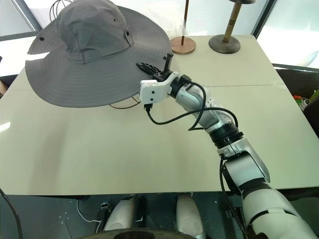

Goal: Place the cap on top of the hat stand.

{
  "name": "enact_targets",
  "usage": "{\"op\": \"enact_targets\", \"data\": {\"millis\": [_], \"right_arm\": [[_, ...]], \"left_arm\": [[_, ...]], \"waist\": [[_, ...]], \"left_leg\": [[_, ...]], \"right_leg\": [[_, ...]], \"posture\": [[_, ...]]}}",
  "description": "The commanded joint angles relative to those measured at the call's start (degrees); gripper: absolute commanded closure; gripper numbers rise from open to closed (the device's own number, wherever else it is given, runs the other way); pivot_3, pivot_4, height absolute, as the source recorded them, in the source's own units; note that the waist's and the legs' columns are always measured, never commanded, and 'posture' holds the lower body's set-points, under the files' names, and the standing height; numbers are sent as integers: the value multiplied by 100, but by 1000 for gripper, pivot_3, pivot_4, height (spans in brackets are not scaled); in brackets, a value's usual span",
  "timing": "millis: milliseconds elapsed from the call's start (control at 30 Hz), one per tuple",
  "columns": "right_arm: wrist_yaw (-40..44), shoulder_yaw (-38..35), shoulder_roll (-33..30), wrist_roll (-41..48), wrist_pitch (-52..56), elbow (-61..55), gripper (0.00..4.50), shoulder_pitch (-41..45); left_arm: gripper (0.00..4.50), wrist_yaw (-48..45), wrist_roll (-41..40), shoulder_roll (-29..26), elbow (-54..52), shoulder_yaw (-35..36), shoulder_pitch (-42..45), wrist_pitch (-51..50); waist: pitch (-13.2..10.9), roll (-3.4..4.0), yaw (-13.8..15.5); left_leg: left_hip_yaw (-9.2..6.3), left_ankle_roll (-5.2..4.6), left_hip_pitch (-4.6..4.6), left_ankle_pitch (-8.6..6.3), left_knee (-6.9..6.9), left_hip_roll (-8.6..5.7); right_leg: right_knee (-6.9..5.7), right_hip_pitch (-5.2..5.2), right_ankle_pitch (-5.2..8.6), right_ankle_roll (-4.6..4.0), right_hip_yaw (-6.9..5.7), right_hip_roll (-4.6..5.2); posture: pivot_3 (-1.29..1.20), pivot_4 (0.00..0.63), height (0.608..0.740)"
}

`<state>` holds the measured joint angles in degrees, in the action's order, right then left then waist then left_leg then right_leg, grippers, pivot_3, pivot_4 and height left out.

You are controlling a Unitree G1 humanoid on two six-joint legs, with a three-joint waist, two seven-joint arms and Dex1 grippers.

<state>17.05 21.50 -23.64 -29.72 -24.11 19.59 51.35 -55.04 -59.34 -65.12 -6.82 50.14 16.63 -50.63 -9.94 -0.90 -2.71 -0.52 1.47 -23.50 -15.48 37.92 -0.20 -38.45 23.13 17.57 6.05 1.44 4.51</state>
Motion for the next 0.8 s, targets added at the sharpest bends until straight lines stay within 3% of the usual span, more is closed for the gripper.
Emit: {"op": "enact_targets", "data": {"millis": [33,267,367,567,800], "right_arm": [[244,-135,44,306,53,-159,4486,-107],[611,-228,135,677,338,-373,4486,-143],[645,-282,140,746,436,-451,3512,-100],[418,-251,-25,364,312,-619,390,2],[406,-453,-509,282,89,-1022,390,-230]], "left_arm": [[0,-32,24,-109,-6,36,101,122],[0,-13,29,-80,1,-18,121,149],[0,-9,28,-62,5,-37,119,169],[0,17,7,-30,-15,-21,100,178],[0,13,20,-30,33,-55,109,215]], "waist": [[0,0,0],[0,0,0],[0,0,2],[0,0,5],[-1,0,14]], "left_leg": [[-1,0,0,0,0,0],[-1,0,0,0,0,1],[-1,0,0,0,0,1],[-1,0,0,0,0,0],[0,0,0,0,0,0]], "right_leg": [[0,0,0,0,0,-1],[-1,1,0,0,0,-1],[-1,0,0,0,0,0],[-1,1,0,0,0,0],[0,2,0,0,0,1]], "posture": [[0,150,739],[0,150,739],[0,150,739],[0,150,739],[0,150,739]]}}
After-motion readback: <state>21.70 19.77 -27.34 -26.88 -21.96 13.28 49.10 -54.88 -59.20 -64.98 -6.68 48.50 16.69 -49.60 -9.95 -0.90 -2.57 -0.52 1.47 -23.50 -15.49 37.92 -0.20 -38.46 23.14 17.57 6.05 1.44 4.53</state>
